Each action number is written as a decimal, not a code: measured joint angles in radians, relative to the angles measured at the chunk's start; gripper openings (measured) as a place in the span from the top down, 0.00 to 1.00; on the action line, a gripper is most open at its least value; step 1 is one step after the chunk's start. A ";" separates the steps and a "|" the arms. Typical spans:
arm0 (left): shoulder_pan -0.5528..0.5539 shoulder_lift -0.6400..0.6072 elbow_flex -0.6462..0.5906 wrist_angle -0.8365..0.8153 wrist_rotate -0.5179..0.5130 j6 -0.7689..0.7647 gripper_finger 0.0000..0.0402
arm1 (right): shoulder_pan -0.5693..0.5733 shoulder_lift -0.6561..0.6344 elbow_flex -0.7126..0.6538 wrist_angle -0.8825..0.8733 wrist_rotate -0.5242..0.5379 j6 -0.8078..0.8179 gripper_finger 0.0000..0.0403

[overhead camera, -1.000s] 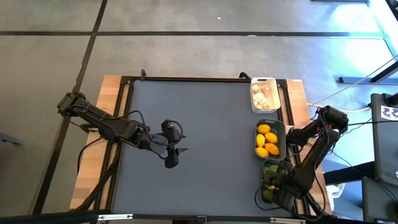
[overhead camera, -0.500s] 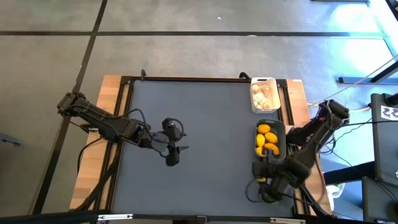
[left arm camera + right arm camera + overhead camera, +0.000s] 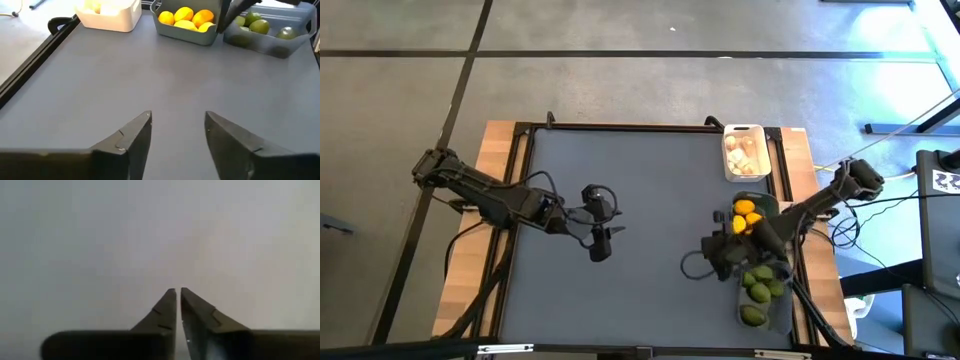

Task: Sort produce into baskets
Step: Return to Home Position

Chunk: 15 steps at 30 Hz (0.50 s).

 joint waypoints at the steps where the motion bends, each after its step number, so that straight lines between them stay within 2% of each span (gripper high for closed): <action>1: 0.003 0.000 0.000 -0.002 0.000 0.007 0.57 | -0.020 -0.018 -0.014 0.026 -0.005 -0.029 0.96; 3: 0.009 0.000 0.000 -0.002 -0.001 0.024 0.62 | -0.061 -0.061 -0.043 0.086 -0.016 -0.084 0.99; 6: 0.019 0.000 0.000 -0.002 -0.001 0.028 0.68 | -0.125 -0.145 -0.108 0.207 -0.067 -0.168 0.97; 11: 0.031 0.000 0.000 -0.002 -0.020 0.051 0.75 | -0.260 -0.292 -0.244 0.429 -0.236 -0.275 0.96; 15: 0.031 0.000 0.000 -0.003 -0.035 0.055 0.77 | -0.359 -0.380 -0.344 0.557 -0.329 -0.331 0.98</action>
